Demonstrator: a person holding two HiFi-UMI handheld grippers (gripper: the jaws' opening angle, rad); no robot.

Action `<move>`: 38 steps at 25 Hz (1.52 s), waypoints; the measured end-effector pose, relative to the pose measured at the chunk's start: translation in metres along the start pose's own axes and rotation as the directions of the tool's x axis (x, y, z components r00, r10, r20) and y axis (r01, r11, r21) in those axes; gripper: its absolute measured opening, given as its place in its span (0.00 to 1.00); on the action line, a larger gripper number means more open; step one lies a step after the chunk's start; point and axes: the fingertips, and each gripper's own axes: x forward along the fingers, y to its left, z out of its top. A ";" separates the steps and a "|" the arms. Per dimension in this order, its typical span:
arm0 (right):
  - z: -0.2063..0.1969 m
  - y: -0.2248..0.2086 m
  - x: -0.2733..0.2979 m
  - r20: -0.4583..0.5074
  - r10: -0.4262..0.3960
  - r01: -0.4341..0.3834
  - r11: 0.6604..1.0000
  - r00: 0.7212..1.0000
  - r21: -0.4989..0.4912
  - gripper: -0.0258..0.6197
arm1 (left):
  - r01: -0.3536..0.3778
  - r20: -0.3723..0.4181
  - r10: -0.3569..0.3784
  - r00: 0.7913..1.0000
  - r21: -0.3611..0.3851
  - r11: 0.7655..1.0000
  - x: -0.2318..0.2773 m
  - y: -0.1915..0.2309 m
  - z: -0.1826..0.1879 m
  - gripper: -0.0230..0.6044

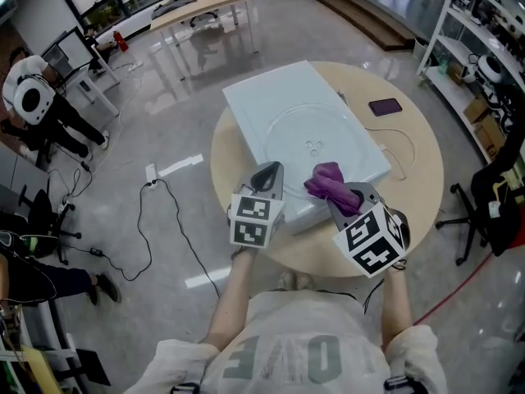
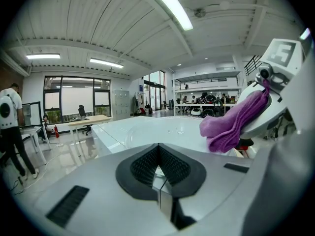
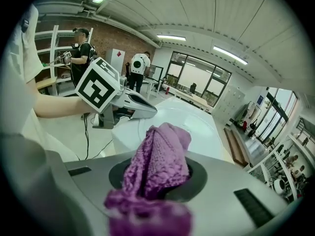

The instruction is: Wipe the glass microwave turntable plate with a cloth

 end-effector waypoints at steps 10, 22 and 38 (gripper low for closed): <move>0.004 -0.020 0.002 0.042 0.012 -0.014 0.999 0.999 0.052 0.11 | -0.010 0.007 0.010 1.000 -0.006 1.000 0.002 -0.001 -0.001 0.03; 0.047 -0.154 0.097 0.025 -0.118 0.114 0.986 0.993 0.122 0.11 | -0.012 0.001 0.012 1.000 -0.007 1.000 0.001 -0.004 0.001 0.03; 0.041 -0.145 0.112 -0.024 -0.116 0.117 0.991 0.993 0.071 0.11 | -0.017 0.008 0.018 1.000 -0.010 1.000 -0.001 -0.002 0.001 0.03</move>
